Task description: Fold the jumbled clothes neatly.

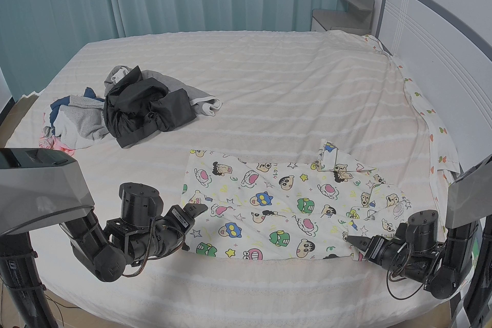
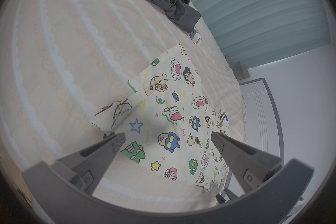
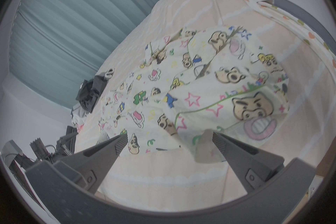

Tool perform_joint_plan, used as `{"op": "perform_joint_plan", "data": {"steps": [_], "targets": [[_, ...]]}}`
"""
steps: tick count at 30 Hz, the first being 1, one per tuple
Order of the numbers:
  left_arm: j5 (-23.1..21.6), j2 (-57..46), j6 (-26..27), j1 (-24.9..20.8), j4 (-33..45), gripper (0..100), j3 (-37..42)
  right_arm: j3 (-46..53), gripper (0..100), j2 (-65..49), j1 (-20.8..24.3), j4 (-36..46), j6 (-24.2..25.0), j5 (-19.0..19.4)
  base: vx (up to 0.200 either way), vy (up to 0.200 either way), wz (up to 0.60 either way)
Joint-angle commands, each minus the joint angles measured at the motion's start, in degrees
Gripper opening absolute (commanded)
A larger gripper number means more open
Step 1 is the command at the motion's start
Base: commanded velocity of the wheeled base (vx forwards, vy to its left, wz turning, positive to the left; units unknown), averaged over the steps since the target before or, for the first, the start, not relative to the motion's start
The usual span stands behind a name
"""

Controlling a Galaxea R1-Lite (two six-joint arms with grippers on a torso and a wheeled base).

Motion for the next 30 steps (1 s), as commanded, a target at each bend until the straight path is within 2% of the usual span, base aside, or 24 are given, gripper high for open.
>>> {"op": "perform_joint_plan", "data": {"steps": [1, 10, 15, 20, 30], "targets": [[0.0, 0.1, -0.1, 0.0, 0.0, 100, 0.0, -0.7, 100, 3.2, 3.1, -0.1, 0.0, -0.1, 0.000, 0.000, 0.00], [0.1, 0.1, -0.1, 0.0, 0.0, 100, 0.0, -0.3, 100, 2.9, 7.6, -0.1, -0.1, -0.6, 0.000, 0.000, 0.00], [0.1, 0.1, 0.0, 0.0, 0.0, 100, 0.0, 1.1, 100, 3.1, 8.2, 0.0, 1.2, -4.0, 0.000, 0.000, 0.00], [0.1, 0.1, 0.0, 0.0, 0.0, 100, 0.0, 1.6, 100, 4.3, 9.5, 0.0, 3.7, -3.6, 0.000, 0.000, 0.00], [0.1, 0.2, 0.0, 0.0, 0.0, 100, -0.1, 1.4, 100, 6.3, 12.8, -0.1, 3.8, -3.6, 0.000, 0.000, 0.00]]}}
